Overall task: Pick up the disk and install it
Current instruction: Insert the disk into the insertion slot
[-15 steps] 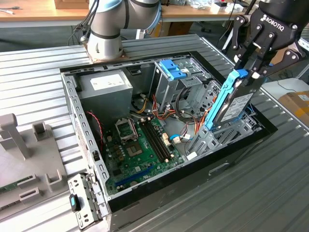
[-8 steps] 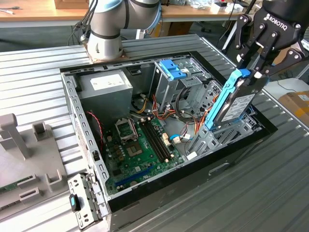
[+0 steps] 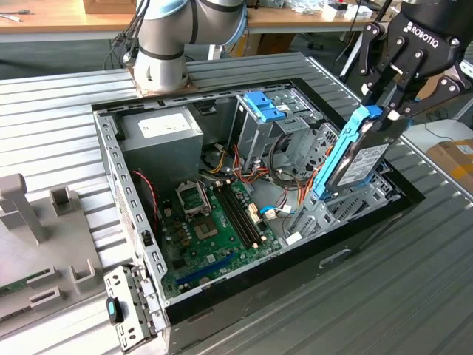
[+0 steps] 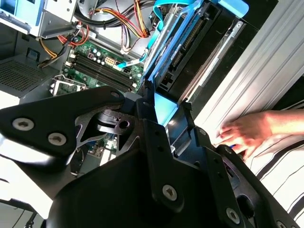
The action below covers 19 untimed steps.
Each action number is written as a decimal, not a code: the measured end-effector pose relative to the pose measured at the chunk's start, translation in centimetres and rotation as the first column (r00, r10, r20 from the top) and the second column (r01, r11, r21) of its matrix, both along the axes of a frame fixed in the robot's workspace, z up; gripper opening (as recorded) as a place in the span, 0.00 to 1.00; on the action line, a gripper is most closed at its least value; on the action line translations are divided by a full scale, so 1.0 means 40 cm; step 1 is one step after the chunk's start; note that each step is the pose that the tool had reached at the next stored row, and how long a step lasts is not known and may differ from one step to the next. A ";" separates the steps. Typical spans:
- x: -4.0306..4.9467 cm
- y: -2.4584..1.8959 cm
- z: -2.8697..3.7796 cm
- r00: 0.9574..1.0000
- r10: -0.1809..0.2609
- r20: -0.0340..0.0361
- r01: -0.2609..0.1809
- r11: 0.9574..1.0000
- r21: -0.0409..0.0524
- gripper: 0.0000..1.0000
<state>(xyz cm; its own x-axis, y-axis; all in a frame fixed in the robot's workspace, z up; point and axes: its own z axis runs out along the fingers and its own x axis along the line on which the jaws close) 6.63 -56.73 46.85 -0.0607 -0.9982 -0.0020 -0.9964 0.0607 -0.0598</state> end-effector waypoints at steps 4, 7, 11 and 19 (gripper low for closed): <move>0.003 -0.002 -0.001 1.000 0.025 0.000 -0.025 1.000 0.000 0.36; 0.003 -0.002 -0.007 0.998 0.058 0.000 -0.058 0.998 0.000 0.36; 0.003 -0.002 -0.011 0.998 0.061 0.000 -0.061 0.998 0.009 0.36; 0.006 -0.004 -0.011 0.998 0.061 0.001 -0.061 0.998 0.021 0.36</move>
